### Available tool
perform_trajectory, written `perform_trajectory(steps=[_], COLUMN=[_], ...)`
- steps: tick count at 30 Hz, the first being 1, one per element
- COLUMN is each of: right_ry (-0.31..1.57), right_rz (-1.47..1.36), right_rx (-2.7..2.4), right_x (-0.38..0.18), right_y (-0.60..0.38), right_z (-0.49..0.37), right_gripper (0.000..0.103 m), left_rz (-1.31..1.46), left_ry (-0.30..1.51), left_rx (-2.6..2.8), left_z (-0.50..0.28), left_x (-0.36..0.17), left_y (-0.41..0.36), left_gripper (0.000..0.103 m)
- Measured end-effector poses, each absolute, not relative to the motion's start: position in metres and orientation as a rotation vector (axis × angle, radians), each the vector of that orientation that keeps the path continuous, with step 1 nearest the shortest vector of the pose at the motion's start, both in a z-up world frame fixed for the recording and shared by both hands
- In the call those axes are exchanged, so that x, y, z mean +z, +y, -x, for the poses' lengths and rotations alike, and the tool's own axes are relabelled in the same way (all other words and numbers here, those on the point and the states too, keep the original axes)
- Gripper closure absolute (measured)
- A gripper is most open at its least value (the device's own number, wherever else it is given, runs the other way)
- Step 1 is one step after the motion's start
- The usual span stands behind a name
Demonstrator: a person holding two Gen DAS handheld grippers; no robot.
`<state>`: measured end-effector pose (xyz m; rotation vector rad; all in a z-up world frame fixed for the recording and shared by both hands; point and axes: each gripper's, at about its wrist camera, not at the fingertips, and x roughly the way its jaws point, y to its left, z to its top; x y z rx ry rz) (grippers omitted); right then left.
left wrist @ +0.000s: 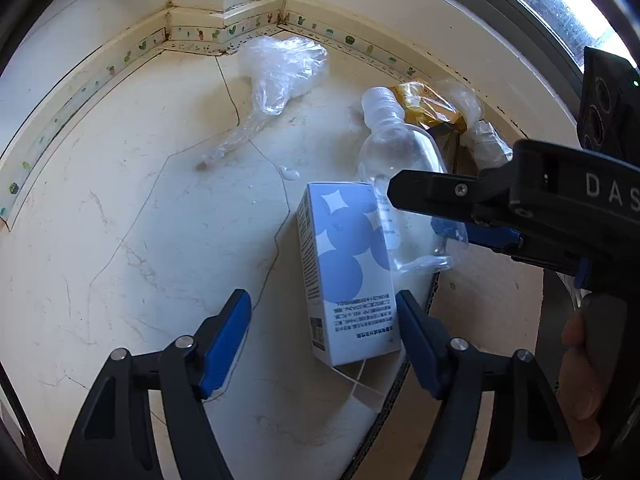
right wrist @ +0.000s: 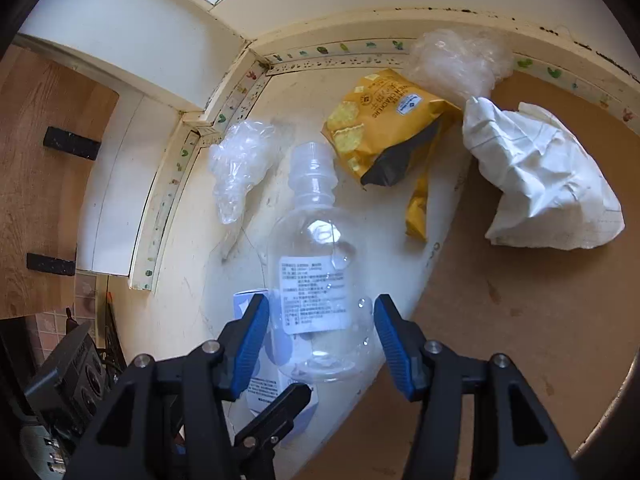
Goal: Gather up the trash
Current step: 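Grasp the white-blue box with the left tool while the right tool grasps the clear medicine bottle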
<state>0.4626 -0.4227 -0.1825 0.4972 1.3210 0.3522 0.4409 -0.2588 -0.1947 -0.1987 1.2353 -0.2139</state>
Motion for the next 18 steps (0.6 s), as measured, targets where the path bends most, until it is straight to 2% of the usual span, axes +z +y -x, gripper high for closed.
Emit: perform_trajectory(steps=[14,16,17,18], right_ry=[1.279,1.271,1.267,1.265], right_rz=[-0.52,-0.527,-0.53,-0.537], right_rx=[0.349,0.349,0.349,0.348], right_x=[-0.183,-0.183,-0.183,-0.184], right_y=[-0.424,-0.425,-0.426,-0.426], right_z=[-0.457,-0.456,-0.455,-0.454], right_gripper=[0.049,0.049,0.05,0.05], left_rz=[0.19,0.188,0.183,0.175], left_ry=[1.236,1.229,1.233,1.234], left_rx=[-0.175,-0.191,-0.202,-0.203], left_z=[-0.445,-0.447,-0.448,-0.45], left_x=[-0.193,-0.193,-0.193,-0.192], left_y=[-0.241,-0.245,-0.246,-0.248], left_gripper=[0.033,0.051,0.065,0.067])
